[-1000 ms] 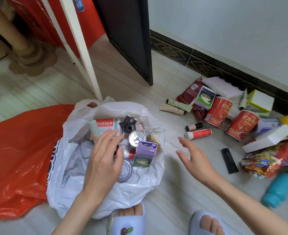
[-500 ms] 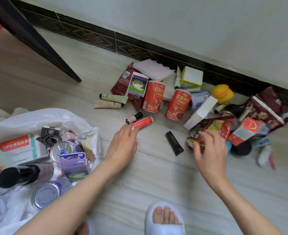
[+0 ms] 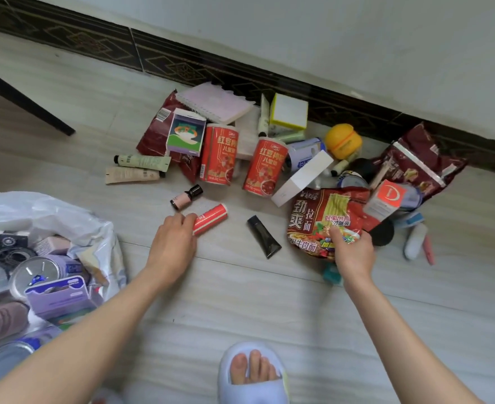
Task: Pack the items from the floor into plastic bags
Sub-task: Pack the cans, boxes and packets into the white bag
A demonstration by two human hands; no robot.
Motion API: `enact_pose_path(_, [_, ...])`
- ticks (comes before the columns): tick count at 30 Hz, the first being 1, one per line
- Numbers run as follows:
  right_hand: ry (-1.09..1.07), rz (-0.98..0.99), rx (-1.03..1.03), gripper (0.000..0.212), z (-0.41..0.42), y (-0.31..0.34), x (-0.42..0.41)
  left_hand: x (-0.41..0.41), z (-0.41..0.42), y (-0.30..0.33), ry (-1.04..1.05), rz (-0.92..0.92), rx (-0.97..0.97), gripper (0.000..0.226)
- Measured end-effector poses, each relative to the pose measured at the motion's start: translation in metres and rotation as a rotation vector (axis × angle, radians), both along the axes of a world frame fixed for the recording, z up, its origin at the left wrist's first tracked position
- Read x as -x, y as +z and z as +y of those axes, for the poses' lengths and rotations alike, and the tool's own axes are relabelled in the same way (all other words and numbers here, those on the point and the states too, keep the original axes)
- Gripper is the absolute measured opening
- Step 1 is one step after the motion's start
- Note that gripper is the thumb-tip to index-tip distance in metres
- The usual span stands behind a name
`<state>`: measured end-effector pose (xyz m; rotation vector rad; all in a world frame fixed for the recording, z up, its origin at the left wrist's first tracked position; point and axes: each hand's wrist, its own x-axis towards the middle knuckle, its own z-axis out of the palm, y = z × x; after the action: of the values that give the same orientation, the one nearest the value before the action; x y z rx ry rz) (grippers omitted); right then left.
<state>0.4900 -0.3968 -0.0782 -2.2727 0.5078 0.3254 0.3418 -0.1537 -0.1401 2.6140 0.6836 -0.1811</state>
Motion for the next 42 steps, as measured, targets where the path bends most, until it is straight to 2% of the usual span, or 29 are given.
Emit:
enact_pose_path(3, [-0.038,0.029,-0.089,0.035,0.001,0.0,-0.001,0.006,-0.001,0.002,0.005,-0.109,0.089,0.033])
enact_pose_path(5, [-0.03,0.009,-0.075,0.025,0.003,0.001,0.003,0.012,-0.004,0.011,0.063,-0.197,0.157,0.031])
enact_pose_path(11, [0.07,-0.174,-0.009,0.004,0.0,0.034,0.042,0.052,-0.005,0.054,0.119,-0.361,0.221,0.027])
enact_pose_path(19, [0.489,-0.324,-0.048,0.003,0.035,0.094,0.103,0.132,0.005,0.127,0.311,-0.474,0.181,0.032])
enact_pose_path(23, [0.715,-0.246,-0.14,0.006,0.083,0.123,0.132,0.185,0.026,0.162,0.44,-0.526,0.035,0.031])
enact_pose_path(29, [1.09,-0.099,-0.225,0.007,0.158,0.163,0.163,0.262,0.065,0.195,0.676,-0.453,-0.072,0.031])
enact_pose_path(36, [1.428,0.017,-0.246,0.005,0.239,0.182,0.216,0.318,0.079,0.161,0.687,-0.03,-0.186,0.036])
enact_pose_path(40, [1.502,0.082,-0.27,0.008,0.269,0.166,0.248,0.33,0.086,0.136,0.66,0.005,-0.274,0.04])
enact_pose_path(42, [1.484,0.101,-0.278,0.011,0.278,0.153,0.263,0.334,0.092,0.124,0.693,0.023,-0.234,0.037])
